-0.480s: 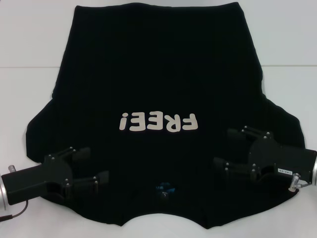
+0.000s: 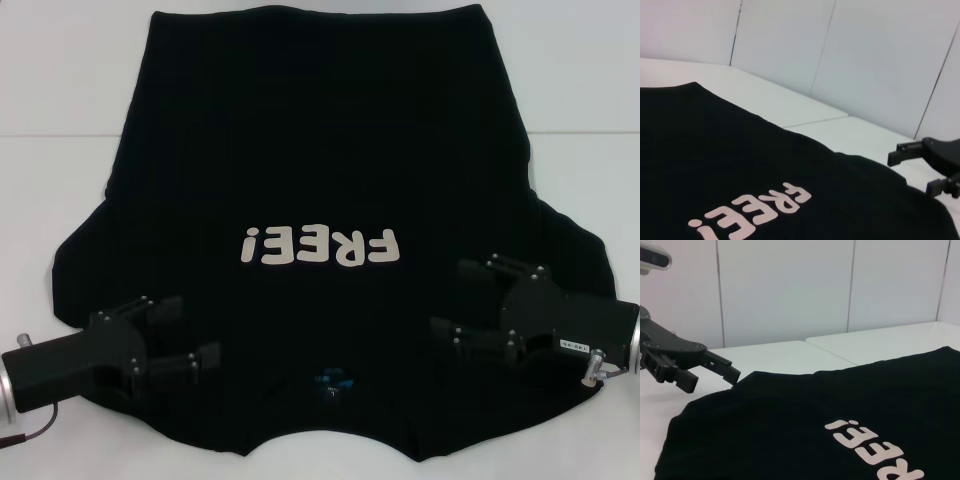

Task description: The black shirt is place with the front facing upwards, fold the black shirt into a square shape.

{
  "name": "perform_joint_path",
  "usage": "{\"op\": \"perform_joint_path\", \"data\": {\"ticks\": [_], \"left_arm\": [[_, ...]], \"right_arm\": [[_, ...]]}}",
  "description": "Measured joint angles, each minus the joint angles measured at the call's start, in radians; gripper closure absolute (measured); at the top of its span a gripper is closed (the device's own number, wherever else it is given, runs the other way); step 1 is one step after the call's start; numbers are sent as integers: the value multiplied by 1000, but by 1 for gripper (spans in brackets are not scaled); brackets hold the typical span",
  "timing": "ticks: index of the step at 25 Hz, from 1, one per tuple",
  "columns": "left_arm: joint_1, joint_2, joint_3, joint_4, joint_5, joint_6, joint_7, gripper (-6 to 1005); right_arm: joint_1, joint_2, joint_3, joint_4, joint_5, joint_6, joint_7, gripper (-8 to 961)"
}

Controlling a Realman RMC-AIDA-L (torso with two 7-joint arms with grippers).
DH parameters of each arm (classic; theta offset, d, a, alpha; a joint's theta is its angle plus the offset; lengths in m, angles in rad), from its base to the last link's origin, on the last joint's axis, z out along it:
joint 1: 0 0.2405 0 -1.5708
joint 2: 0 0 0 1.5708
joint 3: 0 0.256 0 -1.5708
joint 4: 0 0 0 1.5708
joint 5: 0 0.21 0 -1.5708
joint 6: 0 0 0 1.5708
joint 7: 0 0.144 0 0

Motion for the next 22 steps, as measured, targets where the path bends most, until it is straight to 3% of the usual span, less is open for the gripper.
{"op": "perform_joint_path", "data": {"ticks": [4,9,11,18,22], "left_arm": [[-6,12,-37,5,-7,25,-187,50],[-44,92,-96,-19,-3,31,-609,50],[-53,113,-129,-21,-3,21,-721,50],[-60,144,-158,-11,34,-143,-1038,50],[-67,150,-160,-11,102,-232,-1098,50]], "right_arm": [[1,1,0,0,1,0,1,59],[2,2,0,0,0,0,14,58],[2,0,0,0,0,0,23,58],[8,1,0,0,0,1,28,59],[16,2,0,0,-1,-1,28,59]]}}
